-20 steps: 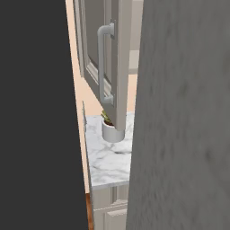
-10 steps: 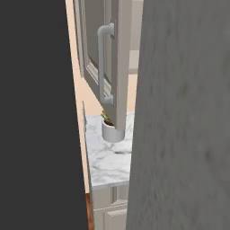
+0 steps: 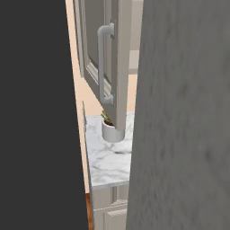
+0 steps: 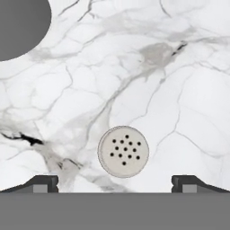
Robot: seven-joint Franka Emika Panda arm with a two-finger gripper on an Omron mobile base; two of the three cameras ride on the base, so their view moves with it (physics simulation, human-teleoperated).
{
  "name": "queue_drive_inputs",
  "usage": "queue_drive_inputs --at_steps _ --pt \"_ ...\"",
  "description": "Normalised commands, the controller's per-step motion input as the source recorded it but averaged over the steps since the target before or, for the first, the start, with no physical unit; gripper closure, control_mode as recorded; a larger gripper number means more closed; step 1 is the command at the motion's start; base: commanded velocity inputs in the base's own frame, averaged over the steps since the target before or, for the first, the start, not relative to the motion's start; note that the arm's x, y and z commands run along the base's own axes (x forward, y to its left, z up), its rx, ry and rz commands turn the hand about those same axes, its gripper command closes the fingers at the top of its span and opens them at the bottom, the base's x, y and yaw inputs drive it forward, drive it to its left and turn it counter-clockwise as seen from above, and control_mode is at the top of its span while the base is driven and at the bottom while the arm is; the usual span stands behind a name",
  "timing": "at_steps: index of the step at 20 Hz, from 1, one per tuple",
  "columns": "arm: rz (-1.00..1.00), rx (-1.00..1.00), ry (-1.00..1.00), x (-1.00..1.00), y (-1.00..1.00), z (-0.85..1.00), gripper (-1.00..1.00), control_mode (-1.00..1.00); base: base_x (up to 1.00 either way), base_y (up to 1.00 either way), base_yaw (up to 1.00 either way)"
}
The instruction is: Pick the ketchup and shaker from the counter and place them in the cabinet.
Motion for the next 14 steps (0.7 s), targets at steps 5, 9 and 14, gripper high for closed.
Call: queue_drive_inputs --at_steps 5,9,14 --pt "0.0 0.0 0.0 0.08 -0.01 -0.09 -1.0 -1.0 0.0 0.0 0.0" --pt "0.0 0.0 0.0 0.03 -0.01 -0.13 -1.0 -1.0 0.0 0.0 0.0" --pt "0.0 0.0 0.0 0.07 -0.01 -0.13 -1.0 -1.0 0.0 0.0 0.0"
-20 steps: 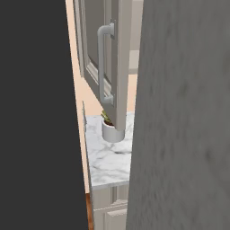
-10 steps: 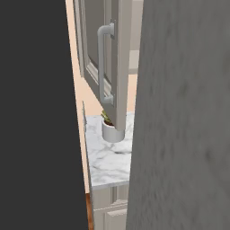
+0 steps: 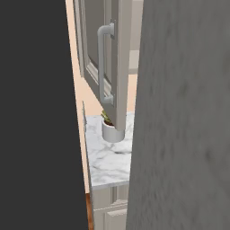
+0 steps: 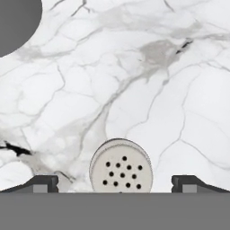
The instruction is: Pick the ketchup and shaker from the counter and place them in the cabinet.
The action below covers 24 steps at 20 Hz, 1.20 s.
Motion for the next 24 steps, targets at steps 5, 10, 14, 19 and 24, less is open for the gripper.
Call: queue_drive_inputs --at_steps 5,10,14,19,24 --pt "0.0 0.0 -0.01 0.11 0.0 -0.11 -1.0 -1.0 0.0 0.0 0.0" --pt "0.0 0.0 0.0 0.11 0.0 -0.12 1.0 -1.0 0.0 0.0 0.0" --pt "0.0 0.0 0.0 0.0 -0.01 -0.02 1.0 -1.0 0.0 0.0 0.0" --pt "0.0 0.03 0.0 -0.11 -0.05 0.03 1.0 -1.0 0.0 0.0 0.0" --pt "0.0 0.02 -0.01 -0.29 -0.04 0.46 1.0 -1.0 0.0 0.0 0.0"
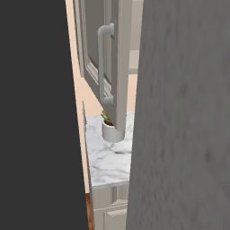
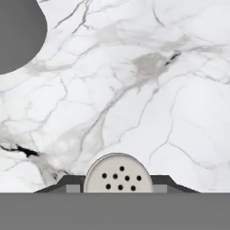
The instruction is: Pick the ketchup and shaker from the counter and place them in the cabinet.
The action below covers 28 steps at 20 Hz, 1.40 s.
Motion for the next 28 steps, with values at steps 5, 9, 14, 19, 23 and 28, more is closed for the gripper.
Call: queue_drive_inputs --at_steps 5,9,14,19,23,28 --pt "0.0 0.02 -0.01 -0.51 -0.11 0.71 1.0 -1.0 0.0 0.0 0.0" --pt "0.0 0.0 -0.03 -0.53 -0.05 0.72 1.0 -1.0 0.0 0.0 0.0" --pt "0.0 0.0 -0.07 -0.39 0.0 0.72 1.0 -1.0 0.0 0.0 0.0" --pt "0.0 0.0 -0.06 -0.17 0.0 0.65 1.0 -1.0 0.0 0.0 0.0" --pt "0.0 0.0 0.0 -0.18 0.0 0.66 1.0 -1.0 0.0 0.0 0.0" --pt "0.0 0.0 0.0 -0.24 0.0 0.7 1.0 -1.0 0.0 0.0 0.0"
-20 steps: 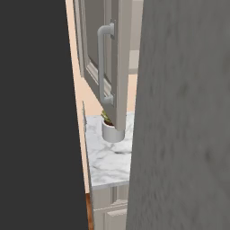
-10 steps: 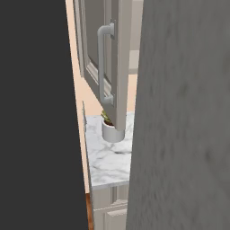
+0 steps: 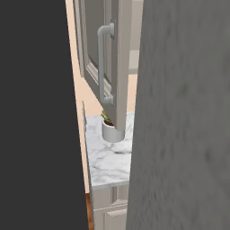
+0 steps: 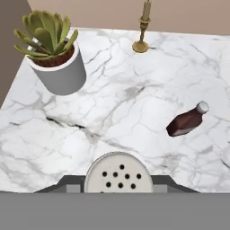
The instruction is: Pick the ketchup and shaker from the counter and place them in the cabinet.
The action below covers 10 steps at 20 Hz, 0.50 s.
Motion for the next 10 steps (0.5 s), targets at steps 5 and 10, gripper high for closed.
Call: queue_drive_inputs --at_steps 5,10 --pt "0.0 -0.01 -0.15 -0.14 0.0 0.49 1.0 -1.0 0.0 0.0 0.0" --pt "0.0 0.0 -0.14 0.0 0.0 0.48 1.0 -1.0 0.0 0.0 0.0"
